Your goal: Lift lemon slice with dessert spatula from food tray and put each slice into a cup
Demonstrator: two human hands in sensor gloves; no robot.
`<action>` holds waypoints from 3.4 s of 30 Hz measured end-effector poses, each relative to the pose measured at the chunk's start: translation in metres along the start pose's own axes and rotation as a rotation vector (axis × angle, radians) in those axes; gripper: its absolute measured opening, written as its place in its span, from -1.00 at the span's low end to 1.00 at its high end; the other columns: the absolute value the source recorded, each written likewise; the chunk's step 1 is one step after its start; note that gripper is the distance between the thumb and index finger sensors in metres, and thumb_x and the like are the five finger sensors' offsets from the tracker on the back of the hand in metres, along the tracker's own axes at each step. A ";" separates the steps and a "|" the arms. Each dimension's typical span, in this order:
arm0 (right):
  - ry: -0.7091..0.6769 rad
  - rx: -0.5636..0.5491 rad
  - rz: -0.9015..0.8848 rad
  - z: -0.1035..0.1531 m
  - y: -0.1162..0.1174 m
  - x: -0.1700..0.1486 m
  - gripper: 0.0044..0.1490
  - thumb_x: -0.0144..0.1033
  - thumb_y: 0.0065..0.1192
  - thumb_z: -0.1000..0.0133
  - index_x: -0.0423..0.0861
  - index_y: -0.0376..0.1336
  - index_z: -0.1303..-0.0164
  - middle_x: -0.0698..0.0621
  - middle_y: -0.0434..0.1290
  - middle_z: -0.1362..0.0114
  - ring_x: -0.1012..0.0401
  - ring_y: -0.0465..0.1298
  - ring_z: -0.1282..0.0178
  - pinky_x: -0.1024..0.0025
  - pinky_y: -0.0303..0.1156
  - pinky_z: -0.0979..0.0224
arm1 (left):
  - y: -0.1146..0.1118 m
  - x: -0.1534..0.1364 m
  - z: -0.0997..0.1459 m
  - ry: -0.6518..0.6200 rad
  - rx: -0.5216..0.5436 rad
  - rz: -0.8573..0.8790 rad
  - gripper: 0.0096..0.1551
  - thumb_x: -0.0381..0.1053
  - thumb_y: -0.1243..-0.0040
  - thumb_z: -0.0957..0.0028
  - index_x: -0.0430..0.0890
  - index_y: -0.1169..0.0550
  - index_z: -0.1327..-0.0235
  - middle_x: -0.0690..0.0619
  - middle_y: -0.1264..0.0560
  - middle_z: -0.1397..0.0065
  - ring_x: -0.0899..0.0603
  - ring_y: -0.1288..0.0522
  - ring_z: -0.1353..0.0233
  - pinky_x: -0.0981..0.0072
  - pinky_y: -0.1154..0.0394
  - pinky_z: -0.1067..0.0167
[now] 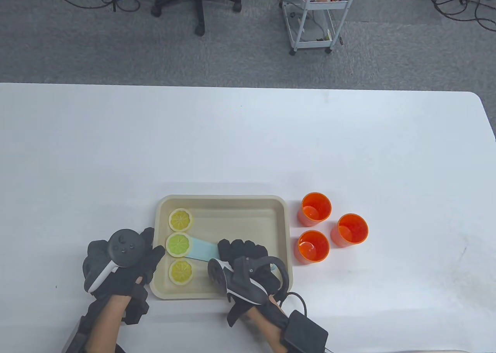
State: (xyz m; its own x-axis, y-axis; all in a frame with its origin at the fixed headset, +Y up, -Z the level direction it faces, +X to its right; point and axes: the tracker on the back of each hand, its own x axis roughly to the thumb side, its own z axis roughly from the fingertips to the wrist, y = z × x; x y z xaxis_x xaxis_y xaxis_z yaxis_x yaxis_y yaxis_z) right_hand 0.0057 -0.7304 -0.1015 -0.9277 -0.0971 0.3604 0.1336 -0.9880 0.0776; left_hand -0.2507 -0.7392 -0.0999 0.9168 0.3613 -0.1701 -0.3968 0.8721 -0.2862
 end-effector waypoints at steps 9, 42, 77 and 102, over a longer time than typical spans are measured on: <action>0.075 -0.098 -0.051 0.014 -0.020 -0.021 -0.28 -0.06 0.41 -0.16 0.02 0.25 -0.53 -0.02 0.46 -0.41 0.11 0.59 -0.25 -0.01 0.43 -0.45 | 0.000 -0.001 0.000 -0.004 -0.001 0.002 -0.18 0.17 -0.29 -0.24 -0.23 -0.34 -0.62 0.07 -0.65 -0.12 0.11 -0.72 0.11 0.27 -0.73 0.10; 0.719 -0.204 -0.410 0.063 -0.043 -0.206 -0.28 -0.08 0.46 -0.16 -0.01 0.27 -0.52 -0.03 0.47 -0.40 0.08 0.59 -0.26 -0.03 0.42 -0.45 | -0.001 -0.004 0.001 -0.018 0.000 0.004 -0.19 0.18 -0.27 -0.25 -0.23 -0.33 -0.61 0.08 -0.65 -0.11 0.14 -0.72 0.10 0.26 -0.72 0.09; 0.934 -0.088 -0.226 0.067 -0.026 -0.230 -0.29 -0.17 0.60 -0.10 0.05 0.32 -0.46 0.00 0.48 -0.38 0.08 0.58 -0.27 -0.02 0.41 -0.45 | -0.001 -0.004 0.001 -0.023 0.003 0.002 -0.18 0.18 -0.26 -0.26 -0.24 -0.33 -0.62 0.08 -0.65 -0.12 0.13 -0.72 0.09 0.23 -0.72 0.07; 0.720 -0.252 -0.213 0.067 -0.051 -0.181 -0.28 -0.09 0.48 -0.16 0.00 0.28 -0.51 -0.03 0.48 -0.38 0.09 0.60 -0.22 0.01 0.44 -0.41 | -0.001 -0.004 0.001 -0.022 0.000 0.005 -0.18 0.18 -0.26 -0.25 -0.23 -0.33 -0.61 0.08 -0.65 -0.12 0.13 -0.73 0.09 0.22 -0.72 0.06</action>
State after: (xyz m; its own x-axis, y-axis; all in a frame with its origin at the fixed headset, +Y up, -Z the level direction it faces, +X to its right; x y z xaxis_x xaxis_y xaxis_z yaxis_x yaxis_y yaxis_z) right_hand 0.1902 -0.6544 -0.1088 -0.9332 0.1282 -0.3356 -0.0751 -0.9831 -0.1669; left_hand -0.2544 -0.7415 -0.0980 0.9155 0.3732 -0.1505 -0.4016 0.8702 -0.2853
